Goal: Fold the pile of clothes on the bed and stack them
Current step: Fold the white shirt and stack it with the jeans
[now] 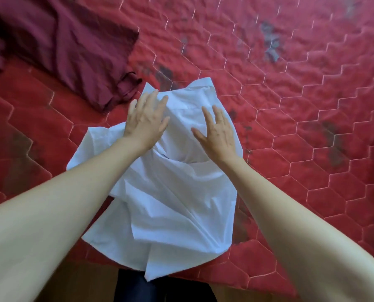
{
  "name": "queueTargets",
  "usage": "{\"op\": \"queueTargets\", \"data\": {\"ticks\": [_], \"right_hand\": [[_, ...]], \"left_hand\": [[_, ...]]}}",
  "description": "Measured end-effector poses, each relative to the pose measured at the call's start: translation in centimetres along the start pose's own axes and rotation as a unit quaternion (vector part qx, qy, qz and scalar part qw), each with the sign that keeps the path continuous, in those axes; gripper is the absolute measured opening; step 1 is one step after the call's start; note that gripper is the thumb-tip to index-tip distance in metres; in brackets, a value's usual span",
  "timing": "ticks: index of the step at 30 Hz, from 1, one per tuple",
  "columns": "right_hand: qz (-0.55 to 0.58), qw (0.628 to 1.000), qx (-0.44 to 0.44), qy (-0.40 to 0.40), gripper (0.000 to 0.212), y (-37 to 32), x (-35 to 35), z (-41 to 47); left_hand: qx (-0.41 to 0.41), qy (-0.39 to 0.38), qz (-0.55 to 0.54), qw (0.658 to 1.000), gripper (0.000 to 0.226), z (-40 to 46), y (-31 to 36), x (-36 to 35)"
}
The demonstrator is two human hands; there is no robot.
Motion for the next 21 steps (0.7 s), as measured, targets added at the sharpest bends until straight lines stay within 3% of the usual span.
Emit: {"op": "queueTargets", "data": {"ticks": [6,10,16,21], "right_hand": [[0.021,0.998,-0.046,-0.027,0.069,1.5,-1.6,6.2],[0.041,0.996,-0.082,-0.009,0.063,2.8,-1.8,9.6],[0.14,0.981,-0.124,-0.048,0.053,4.8,-2.2,15.1],[0.094,0.989,-0.094,-0.058,0.041,5.3,-2.5,17.0]], "left_hand": [[0.091,-0.101,-0.012,0.991,0.063,4.6,-4.6,-3.3],[0.105,-0.089,-0.071,0.988,0.058,6.4,-5.3,-4.3],[0.063,-0.095,-0.113,0.987,0.045,10.7,-3.1,-5.3],[0.051,-0.151,-0.202,0.966,0.029,14.1,0.0,-6.6]]}}
Point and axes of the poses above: each hand's wrist, its own z-axis towards the middle knuckle, its own x-axis out of the back of the hand, y = z × x, the point moved 8 cm from there along z, towards the middle knuckle, and after that the axes turned 2 degrees about -z, right-handed, at the moved point
